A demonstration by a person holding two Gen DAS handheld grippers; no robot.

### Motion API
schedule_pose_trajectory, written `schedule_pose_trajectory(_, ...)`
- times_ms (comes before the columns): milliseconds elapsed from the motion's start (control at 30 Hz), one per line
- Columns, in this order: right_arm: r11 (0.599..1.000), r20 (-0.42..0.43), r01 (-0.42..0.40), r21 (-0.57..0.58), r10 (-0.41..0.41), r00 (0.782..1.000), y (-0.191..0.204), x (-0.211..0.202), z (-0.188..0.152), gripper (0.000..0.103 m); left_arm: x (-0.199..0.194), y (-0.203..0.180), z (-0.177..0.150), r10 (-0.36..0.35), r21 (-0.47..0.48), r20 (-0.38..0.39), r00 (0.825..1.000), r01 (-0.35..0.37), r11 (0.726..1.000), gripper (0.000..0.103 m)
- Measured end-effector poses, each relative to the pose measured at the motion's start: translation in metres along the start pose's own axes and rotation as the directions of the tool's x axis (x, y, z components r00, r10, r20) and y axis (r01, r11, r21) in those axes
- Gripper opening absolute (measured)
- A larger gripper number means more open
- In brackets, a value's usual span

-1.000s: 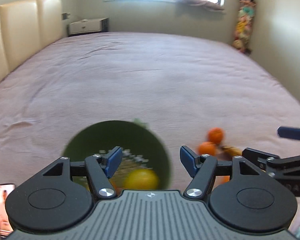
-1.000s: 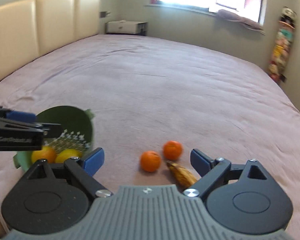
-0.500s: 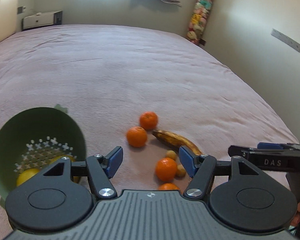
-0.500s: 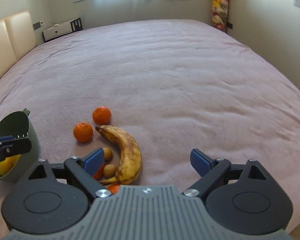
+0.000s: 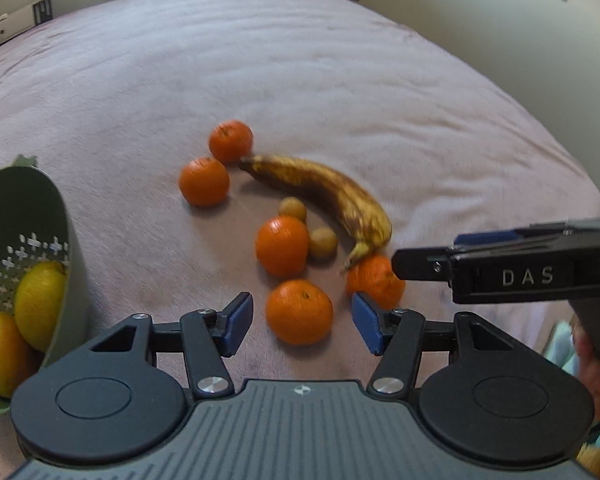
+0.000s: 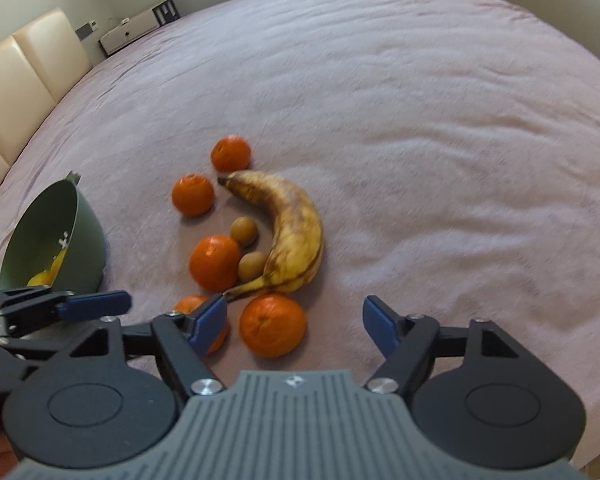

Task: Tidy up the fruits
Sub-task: 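Move both tools back toward the mandarins beside the banana, then grasp a mandarin with the left tool while the right tool grasps another mandarin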

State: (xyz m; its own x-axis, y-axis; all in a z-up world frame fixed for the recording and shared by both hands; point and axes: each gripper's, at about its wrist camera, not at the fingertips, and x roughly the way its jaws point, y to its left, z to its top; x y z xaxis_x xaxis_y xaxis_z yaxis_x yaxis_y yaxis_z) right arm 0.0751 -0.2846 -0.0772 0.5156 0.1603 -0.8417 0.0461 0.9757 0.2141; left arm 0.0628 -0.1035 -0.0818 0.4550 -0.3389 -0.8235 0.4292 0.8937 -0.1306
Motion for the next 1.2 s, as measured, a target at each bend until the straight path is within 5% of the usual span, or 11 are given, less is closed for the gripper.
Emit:
schedule_pose_trajectory(533, 1.0, -0.09, -0.031, -0.002, 0.031, 0.995, 0.007, 0.033, -0.004, 0.064, 0.029, -0.008, -0.002, 0.018, 0.074, -0.034, 0.999, -0.015, 0.997, 0.064)
schedule_pose_trajectory(900, 0.999, -0.125, -0.032, 0.014, 0.033, 0.992, 0.009, 0.049, -0.003, 0.045, 0.038, -0.002, 0.001, 0.015, 0.068, -0.047, 0.999, -0.012, 0.998, 0.053)
schedule_pose_trajectory(1200, 1.0, -0.13, -0.03, 0.007, 0.031, 0.991, 0.01, 0.048, -0.002, 0.044, 0.041, -0.004, 0.0, 0.016, 0.079, -0.054, 0.998, -0.011, 0.997, 0.051)
